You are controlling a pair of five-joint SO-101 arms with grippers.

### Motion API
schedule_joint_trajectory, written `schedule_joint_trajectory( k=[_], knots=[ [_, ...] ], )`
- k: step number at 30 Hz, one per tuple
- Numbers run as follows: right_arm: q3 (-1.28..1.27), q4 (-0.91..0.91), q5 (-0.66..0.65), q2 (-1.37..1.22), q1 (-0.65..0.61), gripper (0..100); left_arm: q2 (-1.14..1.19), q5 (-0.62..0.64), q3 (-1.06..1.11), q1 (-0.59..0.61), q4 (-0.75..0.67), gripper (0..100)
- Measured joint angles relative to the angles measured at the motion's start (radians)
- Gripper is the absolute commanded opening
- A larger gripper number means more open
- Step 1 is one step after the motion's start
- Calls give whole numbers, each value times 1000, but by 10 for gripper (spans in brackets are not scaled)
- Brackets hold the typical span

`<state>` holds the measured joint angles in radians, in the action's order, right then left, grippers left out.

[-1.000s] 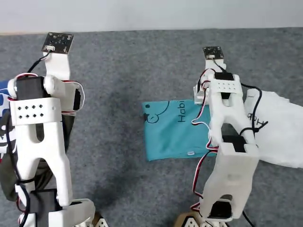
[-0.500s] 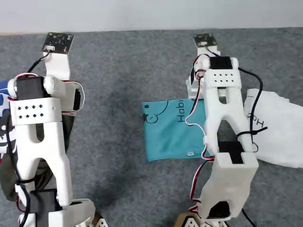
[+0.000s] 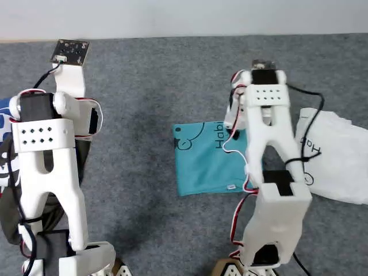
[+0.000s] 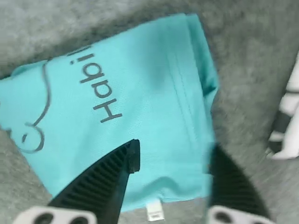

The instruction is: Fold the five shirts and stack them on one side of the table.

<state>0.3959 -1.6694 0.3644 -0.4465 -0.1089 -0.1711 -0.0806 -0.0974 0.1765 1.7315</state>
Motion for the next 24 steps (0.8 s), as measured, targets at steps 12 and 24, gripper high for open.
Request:
schedule_joint_trajectory(
  k=[12, 24],
  knots=[
    [0, 101, 48, -152, -55, 388, 0, 0, 0, 0, 0, 6],
    [35, 164, 48, -256, 9, 387, 0, 0, 0, 0, 0, 6]
  ],
)
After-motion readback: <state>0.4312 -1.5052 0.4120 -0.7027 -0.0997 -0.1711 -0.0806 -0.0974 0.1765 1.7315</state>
